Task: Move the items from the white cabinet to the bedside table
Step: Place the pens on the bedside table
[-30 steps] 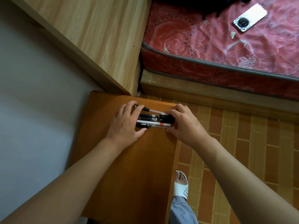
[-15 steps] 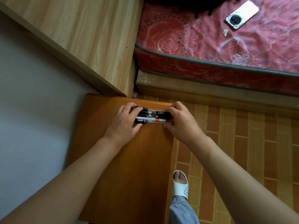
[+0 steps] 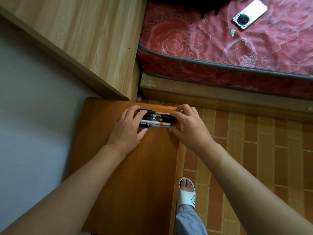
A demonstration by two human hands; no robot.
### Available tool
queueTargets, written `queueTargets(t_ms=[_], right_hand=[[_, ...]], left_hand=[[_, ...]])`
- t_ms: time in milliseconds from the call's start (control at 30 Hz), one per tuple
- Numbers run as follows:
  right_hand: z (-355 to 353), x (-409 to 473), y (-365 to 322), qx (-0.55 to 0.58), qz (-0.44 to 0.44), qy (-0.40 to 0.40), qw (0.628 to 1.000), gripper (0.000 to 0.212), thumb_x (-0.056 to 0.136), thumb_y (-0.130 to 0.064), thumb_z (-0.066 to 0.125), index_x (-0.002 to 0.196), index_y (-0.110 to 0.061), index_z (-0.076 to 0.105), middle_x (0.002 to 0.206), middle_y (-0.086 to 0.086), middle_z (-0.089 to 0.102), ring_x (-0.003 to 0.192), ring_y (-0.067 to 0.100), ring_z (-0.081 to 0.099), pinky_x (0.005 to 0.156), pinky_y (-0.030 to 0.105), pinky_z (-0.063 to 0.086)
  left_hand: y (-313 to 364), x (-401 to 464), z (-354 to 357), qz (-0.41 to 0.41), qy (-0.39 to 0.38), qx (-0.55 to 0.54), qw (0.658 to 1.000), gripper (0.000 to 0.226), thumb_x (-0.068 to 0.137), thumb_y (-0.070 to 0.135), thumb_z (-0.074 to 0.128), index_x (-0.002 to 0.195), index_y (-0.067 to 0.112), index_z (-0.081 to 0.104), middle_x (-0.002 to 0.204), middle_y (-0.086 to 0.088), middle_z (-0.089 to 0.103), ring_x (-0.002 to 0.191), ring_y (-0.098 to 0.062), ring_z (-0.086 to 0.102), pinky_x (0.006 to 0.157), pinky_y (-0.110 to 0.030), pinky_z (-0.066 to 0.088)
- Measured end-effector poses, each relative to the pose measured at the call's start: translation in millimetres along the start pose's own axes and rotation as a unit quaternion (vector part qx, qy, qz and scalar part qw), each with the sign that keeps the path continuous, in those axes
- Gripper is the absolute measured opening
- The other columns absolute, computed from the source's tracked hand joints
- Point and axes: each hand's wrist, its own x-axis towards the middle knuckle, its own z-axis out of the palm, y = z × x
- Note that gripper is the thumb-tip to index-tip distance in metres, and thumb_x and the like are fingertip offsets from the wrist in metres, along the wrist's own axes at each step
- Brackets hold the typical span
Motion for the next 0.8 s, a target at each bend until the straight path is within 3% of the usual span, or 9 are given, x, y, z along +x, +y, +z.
queueTargets(t_ms=[400, 800], right_hand=[[-21, -11, -6, -0.036, -0.007, -0.028, 0.999, 0.058, 0.092, -0.036, 0.076, 0.145, -0.022, 0.057, 0.147, 0.0, 0.046, 0.132, 0.021, 0.043, 0.104, 0.04, 0.05], [-127, -83, -56, -0.027, 0.052, -0.039, 0.997, 0.053, 0.098, -0.044, 0.062, 0.147, -0.025, 0.053, 0.154, 0.001, 0.044, 0.142, 0.024, 0.038, 0.111, 0.044, 0.042]], left_hand=[[10, -11, -27, 0.003, 0.002, 0.044, 0.999, 0.059, 0.093, 0.042, 0.064, 0.146, 0.019, 0.05, 0.147, -0.006, 0.047, 0.138, -0.025, 0.043, 0.106, -0.045, 0.049], [79, -62, -133, 0.0, 0.001, 0.075, 0.997, 0.056, 0.099, 0.048, 0.051, 0.147, 0.018, 0.048, 0.149, -0.007, 0.047, 0.141, -0.024, 0.041, 0.111, -0.046, 0.044]])
